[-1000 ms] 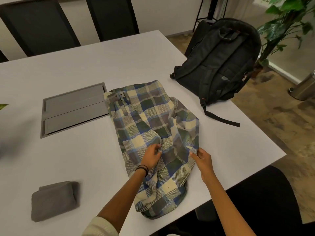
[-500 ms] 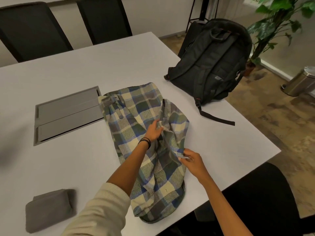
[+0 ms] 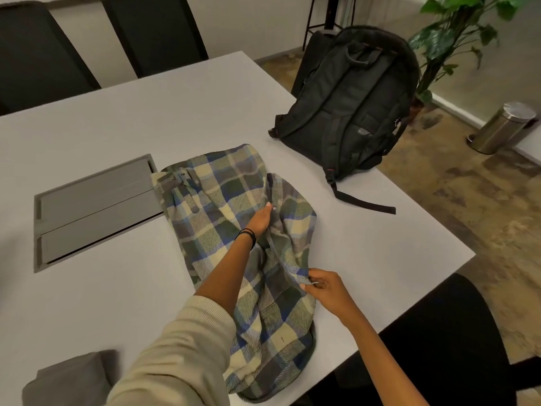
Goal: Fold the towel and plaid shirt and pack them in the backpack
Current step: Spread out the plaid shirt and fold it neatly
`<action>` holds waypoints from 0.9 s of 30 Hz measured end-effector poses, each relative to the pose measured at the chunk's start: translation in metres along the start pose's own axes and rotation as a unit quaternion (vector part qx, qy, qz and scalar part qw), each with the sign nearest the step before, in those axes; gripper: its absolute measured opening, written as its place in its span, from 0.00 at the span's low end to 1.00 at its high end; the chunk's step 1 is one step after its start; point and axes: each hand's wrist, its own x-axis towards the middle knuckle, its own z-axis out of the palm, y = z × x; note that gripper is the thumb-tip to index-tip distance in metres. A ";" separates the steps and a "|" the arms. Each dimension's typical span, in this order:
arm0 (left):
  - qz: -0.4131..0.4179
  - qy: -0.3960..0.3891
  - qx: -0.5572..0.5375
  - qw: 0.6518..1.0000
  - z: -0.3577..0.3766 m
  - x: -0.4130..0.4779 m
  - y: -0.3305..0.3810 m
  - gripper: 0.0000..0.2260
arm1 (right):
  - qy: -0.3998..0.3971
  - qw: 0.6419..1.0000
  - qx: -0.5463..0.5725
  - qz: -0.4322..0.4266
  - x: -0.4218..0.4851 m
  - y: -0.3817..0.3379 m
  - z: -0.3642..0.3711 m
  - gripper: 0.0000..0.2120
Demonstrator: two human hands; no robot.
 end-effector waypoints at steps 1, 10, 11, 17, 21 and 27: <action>-0.002 0.008 0.008 1.000 0.000 0.003 -0.003 0.24 | 0.001 1.000 0.000 0.001 0.000 0.000 0.001 0.14; 0.054 0.201 -0.004 0.978 -0.009 0.017 -0.020 0.21 | -0.004 1.000 0.001 -0.026 -0.003 0.000 0.000 0.12; 0.061 0.213 -0.009 0.975 -0.011 0.015 -0.019 0.21 | -0.007 1.000 0.000 -0.030 -0.003 -0.001 0.001 0.13; 0.062 0.251 -0.087 0.962 -0.029 -0.003 -0.027 0.07 | -0.044 0.998 -0.018 -0.035 -0.003 -0.006 0.007 0.12; 0.049 0.260 -0.138 0.954 -0.043 -0.020 -0.043 0.09 | -0.082 0.995 -0.032 -0.042 -0.003 -0.007 0.014 0.12; 0.027 0.264 -0.177 0.948 -0.059 -0.042 -0.072 0.10 | -0.125 0.985 -0.103 -0.065 0.003 0.003 0.029 0.07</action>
